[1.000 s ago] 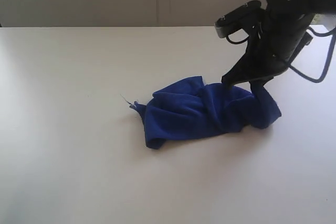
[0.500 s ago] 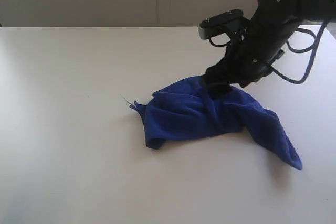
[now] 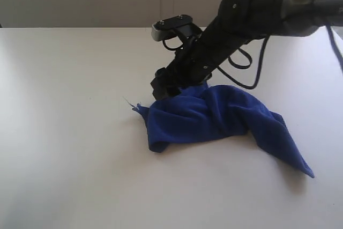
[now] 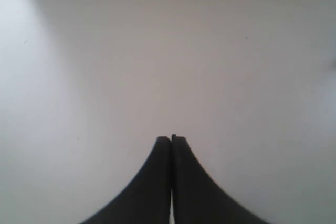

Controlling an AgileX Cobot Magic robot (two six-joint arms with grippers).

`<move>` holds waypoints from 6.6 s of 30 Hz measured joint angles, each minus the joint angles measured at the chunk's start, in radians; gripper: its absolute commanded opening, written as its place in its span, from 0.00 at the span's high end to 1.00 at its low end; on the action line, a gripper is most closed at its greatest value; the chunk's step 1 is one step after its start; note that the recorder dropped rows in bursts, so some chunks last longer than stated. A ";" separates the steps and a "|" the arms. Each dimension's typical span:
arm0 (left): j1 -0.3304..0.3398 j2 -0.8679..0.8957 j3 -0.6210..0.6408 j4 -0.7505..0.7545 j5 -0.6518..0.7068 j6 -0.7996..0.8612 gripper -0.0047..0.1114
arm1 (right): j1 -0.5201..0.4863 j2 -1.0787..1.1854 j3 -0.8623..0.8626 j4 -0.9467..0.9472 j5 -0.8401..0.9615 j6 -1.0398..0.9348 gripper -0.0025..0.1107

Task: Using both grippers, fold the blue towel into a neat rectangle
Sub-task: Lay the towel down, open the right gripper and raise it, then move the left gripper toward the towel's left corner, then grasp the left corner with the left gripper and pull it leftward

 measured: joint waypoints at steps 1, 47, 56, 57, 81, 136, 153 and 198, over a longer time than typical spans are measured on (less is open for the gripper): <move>0.000 0.000 0.000 0.000 0.000 0.000 0.96 | 0.005 0.017 -0.020 0.000 -0.005 0.000 0.41; 0.000 0.000 0.000 0.000 0.000 0.000 0.96 | -0.032 0.019 -0.101 -0.049 0.123 0.082 0.98; 0.000 0.000 0.000 0.000 0.000 0.000 0.96 | -0.104 -0.101 0.002 -0.042 0.115 0.082 0.98; 0.000 0.000 0.000 0.000 -0.006 0.000 0.96 | -0.119 -0.120 0.024 -0.042 0.115 0.082 0.98; -0.015 0.474 -0.222 -0.065 -0.103 -0.319 0.96 | -0.201 -0.300 0.141 -0.060 0.113 0.082 0.98; -0.401 1.893 -1.180 -1.025 0.090 0.394 0.54 | -0.201 -0.280 0.141 -0.060 0.094 0.082 0.98; -0.416 1.957 -1.183 -0.854 0.109 0.115 0.47 | -0.201 -0.280 0.141 -0.060 0.094 0.082 0.98; -0.289 1.458 -1.155 -0.437 0.181 0.135 0.96 | -0.201 -0.280 0.141 -0.060 0.114 0.082 0.98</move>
